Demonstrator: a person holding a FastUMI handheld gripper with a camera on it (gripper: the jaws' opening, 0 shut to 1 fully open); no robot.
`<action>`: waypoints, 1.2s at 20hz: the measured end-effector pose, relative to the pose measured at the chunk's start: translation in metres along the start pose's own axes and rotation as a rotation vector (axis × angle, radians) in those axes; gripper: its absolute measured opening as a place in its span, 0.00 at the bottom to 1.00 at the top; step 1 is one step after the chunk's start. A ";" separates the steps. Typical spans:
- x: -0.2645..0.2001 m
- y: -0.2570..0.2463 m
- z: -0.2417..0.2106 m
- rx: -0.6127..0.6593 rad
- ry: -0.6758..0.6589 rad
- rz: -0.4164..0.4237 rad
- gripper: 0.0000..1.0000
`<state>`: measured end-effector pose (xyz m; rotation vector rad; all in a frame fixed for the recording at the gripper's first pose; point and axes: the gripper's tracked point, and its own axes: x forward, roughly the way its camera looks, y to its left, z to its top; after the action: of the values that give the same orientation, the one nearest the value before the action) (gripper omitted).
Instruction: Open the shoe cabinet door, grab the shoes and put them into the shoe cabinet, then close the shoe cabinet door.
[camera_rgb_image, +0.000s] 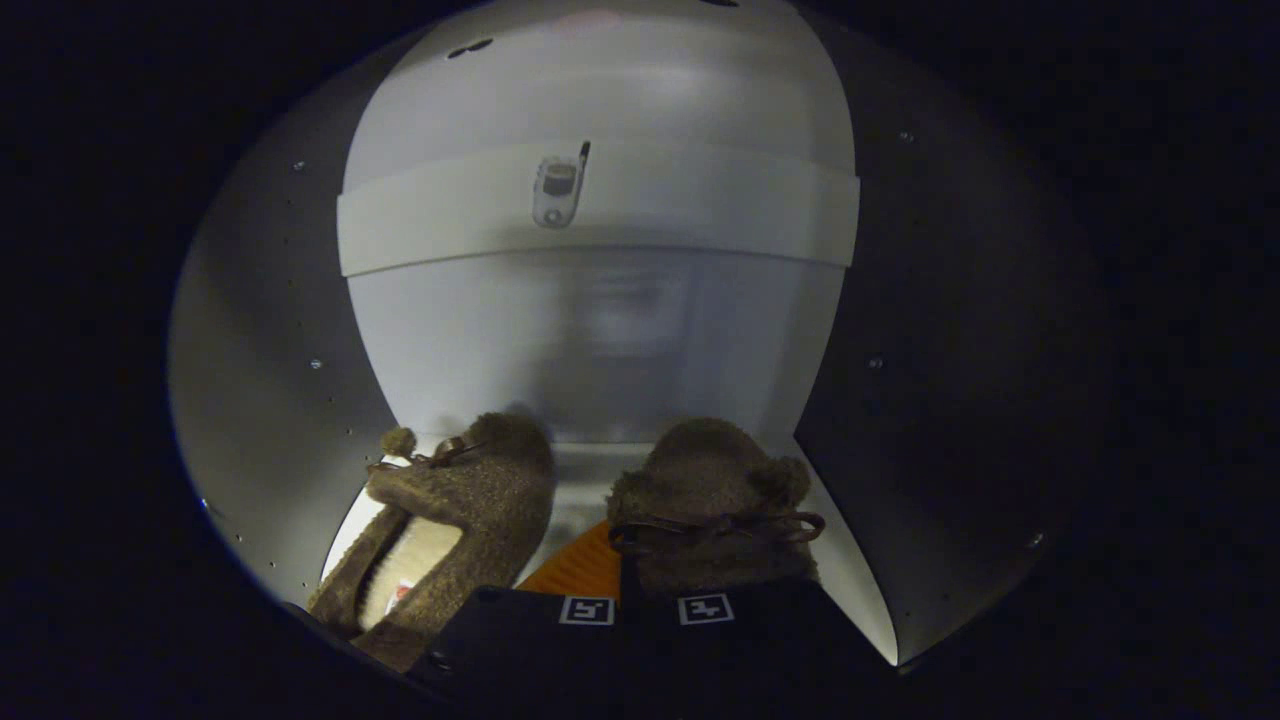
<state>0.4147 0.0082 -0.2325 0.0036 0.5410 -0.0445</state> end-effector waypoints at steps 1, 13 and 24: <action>0.001 0.000 0.003 0.008 0.005 -0.009 0.08; -0.016 0.009 -0.001 0.105 0.096 0.044 0.65; -0.095 0.001 0.021 0.049 -0.085 0.051 0.98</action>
<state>0.3440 0.0129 -0.1653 0.0625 0.4549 -0.0082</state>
